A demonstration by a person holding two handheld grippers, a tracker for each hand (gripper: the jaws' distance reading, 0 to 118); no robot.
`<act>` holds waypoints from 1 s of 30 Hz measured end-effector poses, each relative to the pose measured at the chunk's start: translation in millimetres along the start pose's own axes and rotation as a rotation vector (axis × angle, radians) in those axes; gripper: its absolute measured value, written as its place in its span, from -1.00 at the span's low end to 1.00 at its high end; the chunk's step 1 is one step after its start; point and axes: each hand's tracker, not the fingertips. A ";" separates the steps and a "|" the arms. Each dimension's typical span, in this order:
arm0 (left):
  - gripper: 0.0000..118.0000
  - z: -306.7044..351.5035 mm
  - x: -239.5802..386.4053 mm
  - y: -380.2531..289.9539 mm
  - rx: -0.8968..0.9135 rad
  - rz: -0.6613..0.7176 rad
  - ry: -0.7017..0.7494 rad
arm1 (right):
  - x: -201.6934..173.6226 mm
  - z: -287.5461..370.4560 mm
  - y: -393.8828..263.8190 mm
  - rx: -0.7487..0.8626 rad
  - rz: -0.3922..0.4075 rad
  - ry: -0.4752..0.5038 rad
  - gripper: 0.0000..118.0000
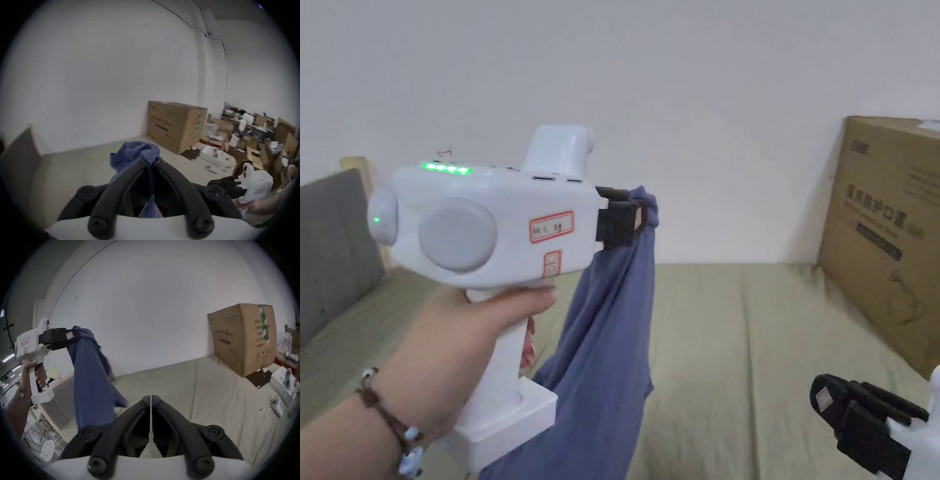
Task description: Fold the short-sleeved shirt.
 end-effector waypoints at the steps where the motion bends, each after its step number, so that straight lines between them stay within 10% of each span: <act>1: -0.93 -18.0 7.8 -4.3 -0.041 0.024 -0.037 | 7.4 3.8 0.7 0.002 -0.004 -0.005 -0.98; 14: -0.90 -204.0 4.8 -256.5 -0.980 0.524 0.032 | 69.2 -13.5 -45.0 -0.190 -0.182 -0.109 -0.98; 16: -0.51 -202.8 -7.8 -274.0 -1.005 0.636 -0.002 | 69.7 -17.3 -49.1 -0.211 -0.177 -0.112 -0.98; 18: 0.64 -187.9 -11.8 -278.2 -0.976 0.696 -0.008 | 69.4 -20.2 -52.4 -0.225 -0.177 -0.113 -0.98; 19: 0.71 -181.5 -16.3 -275.8 -0.956 0.705 -0.018 | 68.5 -20.6 -52.3 -0.230 -0.177 -0.115 -0.98; 27: 0.62 -45.5 -35.3 -197.3 -0.327 0.424 0.070 | 55.3 -17.1 -47.2 -0.203 -0.172 -0.136 -0.98; 29: 0.28 -4.0 -38.2 -196.1 -0.216 0.380 0.151 | 50.4 -13.7 -46.6 -0.174 -0.158 -0.150 -0.98; 30: -0.28 11.5 -33.5 -195.2 -0.170 0.361 0.206 | 47.7 -12.0 -46.5 -0.159 -0.147 -0.159 -0.98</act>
